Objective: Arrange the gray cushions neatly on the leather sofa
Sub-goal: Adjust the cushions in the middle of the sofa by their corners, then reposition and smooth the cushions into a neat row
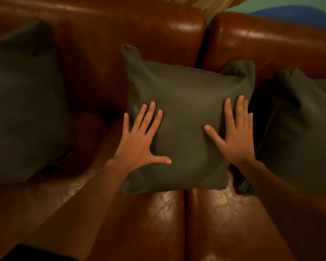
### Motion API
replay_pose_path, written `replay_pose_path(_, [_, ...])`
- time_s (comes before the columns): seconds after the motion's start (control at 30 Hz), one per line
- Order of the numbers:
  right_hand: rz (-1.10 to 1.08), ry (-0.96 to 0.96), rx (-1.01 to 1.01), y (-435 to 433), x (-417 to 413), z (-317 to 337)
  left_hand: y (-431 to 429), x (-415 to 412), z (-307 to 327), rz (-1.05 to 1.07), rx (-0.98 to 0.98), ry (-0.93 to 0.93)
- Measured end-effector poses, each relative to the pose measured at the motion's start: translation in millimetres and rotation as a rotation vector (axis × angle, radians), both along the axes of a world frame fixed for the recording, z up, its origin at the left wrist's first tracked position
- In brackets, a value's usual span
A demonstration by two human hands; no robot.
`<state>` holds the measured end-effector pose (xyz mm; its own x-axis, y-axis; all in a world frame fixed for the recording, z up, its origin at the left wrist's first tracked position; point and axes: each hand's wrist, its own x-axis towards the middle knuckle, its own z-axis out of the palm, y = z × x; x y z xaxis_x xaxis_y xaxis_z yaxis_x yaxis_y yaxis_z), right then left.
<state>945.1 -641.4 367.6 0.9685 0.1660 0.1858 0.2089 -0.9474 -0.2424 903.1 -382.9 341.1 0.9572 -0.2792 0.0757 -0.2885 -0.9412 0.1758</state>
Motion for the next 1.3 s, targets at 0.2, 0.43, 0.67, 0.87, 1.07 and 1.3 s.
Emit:
replay_pose_path(0.2, [0.026, -0.070, 0.044, 40.7, -18.7, 19.3, 25.8, 3.7, 28.9, -0.164, -0.052, -0.082])
replay_pose_path(0.43, [0.086, -0.104, 0.001, 70.0, -30.3, 41.4, 50.8, 6.4, 56.6, -0.191, -0.002, -0.102])
replay_pose_path(0.67, [0.198, -0.087, -0.038, 79.6, -26.6, 65.4, 70.6, 4.9, 88.3, -0.203, -0.027, 0.011])
replay_pose_path(0.87, [0.375, -0.063, -0.004, 116.2, -14.2, 95.0, 102.3, -8.0, 123.3, -0.096, 0.017, -0.001])
replay_pose_path(1.07, [0.544, -0.014, 0.067, 176.0, -9.6, 109.1, 155.7, -43.8, 137.5, 0.062, 0.074, 0.010])
replay_pose_path(1.3, [0.702, -0.008, 0.069, 269.0, -9.4, 116.3, 233.7, -78.7, 149.7, 0.230, 0.078, 0.064])
